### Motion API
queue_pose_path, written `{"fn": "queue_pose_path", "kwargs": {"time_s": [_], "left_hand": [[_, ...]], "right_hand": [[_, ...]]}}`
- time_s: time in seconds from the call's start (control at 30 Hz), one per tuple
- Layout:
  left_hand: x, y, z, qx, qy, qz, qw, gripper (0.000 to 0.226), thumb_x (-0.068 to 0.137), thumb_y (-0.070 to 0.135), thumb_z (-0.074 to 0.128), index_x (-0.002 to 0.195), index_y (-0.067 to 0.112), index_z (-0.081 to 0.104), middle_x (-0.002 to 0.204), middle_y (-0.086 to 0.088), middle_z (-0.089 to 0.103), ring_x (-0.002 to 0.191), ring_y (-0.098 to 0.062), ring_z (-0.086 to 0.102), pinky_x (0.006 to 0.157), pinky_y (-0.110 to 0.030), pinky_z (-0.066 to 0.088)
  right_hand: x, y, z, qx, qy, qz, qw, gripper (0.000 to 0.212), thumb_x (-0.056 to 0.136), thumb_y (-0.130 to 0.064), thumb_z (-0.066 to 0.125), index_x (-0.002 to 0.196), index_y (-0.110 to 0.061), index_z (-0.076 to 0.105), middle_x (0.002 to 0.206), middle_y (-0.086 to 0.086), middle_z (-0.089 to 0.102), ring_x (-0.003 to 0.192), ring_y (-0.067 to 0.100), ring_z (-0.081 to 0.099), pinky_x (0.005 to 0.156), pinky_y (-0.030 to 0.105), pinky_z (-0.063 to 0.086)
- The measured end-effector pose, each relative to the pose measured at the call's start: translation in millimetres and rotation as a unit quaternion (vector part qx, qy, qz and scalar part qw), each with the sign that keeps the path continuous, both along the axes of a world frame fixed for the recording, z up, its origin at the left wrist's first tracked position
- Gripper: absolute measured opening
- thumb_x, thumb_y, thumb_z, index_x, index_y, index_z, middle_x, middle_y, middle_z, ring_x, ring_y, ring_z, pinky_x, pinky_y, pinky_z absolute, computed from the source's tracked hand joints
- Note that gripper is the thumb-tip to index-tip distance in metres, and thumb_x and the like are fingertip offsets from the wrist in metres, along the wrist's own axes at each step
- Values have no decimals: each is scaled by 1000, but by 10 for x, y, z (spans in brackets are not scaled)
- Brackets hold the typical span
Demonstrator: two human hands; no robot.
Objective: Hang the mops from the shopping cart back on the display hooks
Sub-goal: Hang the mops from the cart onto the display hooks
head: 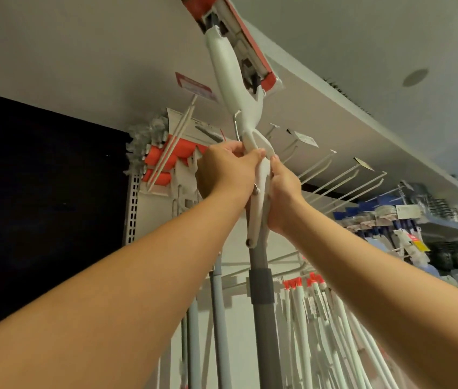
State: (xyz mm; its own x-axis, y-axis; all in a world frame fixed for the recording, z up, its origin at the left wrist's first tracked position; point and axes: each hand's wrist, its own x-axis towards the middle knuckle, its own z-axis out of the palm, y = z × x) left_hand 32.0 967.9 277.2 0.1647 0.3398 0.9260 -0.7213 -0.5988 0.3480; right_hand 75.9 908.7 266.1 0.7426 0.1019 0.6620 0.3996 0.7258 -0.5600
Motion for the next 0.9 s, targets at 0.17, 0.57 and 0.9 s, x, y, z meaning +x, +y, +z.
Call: {"fn": "queue_pose_path", "kwargs": {"time_s": [0.17,0.57,0.9], "left_hand": [[257,20,12,8,-8,37,999,13,78,33,77,73,24,68,72,7,70,66,-16,68,64,-38,60],[879,151,-142,6,24,70,997,14,79,32,75,69,25,68,72,4,71,67,-22,69,64,-43,59],[1194,670,-167,-106,132,-53,984,11,87,19,70,81,13,63,94,-15,72,85,-31,70,71,-38,60]], "right_hand": [[333,83,22,0,3,29,1000,45,98,-46,40,94,-11,67,74,11,66,64,25,59,62,32,49],[953,216,-133,-5,18,76,997,46,101,-42,38,80,-8,61,55,9,59,50,24,52,54,31,45],[1314,569,-190,-127,-2,-17,992,41,99,-46,41,85,-12,61,86,13,67,81,33,65,81,45,54]]}}
